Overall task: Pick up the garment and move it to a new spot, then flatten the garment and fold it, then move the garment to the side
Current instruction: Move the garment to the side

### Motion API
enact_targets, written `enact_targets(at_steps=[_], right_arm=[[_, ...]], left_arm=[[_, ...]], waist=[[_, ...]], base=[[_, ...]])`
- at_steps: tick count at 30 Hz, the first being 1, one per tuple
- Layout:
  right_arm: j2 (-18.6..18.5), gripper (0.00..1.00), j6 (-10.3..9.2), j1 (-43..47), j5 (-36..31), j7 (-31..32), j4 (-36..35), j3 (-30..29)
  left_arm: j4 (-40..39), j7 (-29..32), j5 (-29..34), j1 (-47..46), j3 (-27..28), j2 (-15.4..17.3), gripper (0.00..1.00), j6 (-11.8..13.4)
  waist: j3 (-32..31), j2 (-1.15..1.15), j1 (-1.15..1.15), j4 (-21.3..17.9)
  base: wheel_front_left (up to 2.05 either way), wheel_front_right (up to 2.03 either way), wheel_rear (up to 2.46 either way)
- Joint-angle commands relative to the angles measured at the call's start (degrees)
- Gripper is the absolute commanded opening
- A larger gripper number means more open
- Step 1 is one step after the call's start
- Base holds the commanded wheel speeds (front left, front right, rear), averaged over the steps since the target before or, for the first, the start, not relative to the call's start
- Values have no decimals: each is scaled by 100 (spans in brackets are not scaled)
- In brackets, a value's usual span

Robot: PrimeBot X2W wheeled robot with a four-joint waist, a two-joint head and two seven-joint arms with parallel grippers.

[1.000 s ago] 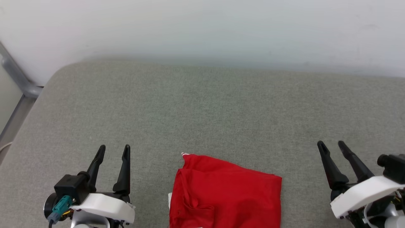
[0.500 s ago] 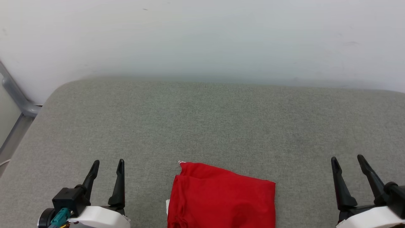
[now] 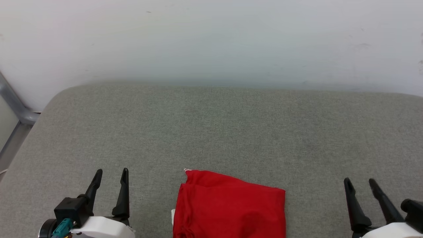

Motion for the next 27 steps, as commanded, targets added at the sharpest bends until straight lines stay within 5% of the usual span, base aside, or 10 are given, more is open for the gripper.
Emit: enact_targets(at_steps=[1, 12, 27], right_arm=[[35, 100, -3, 113, 287, 244, 106, -23], [-82, 100, -3, 37, 2164, 3223, 698, -110], [-95, 100, -9, -782, 3066, 3932, 1952, 565]], left_arm=[[7, -20, -3, -98, 21, -8, 100, -25], [-70, -19, 16, -413, 114, -189, 100, -191], [77, -20, 271, -929, 375, -601, 100, -585]], waist=[[21, 0, 0, 2], [508, 0, 0, 280], [1272, 0, 0, 869]], base=[[0, 0, 0], [0, 0, 0], [0, 0, 0]])
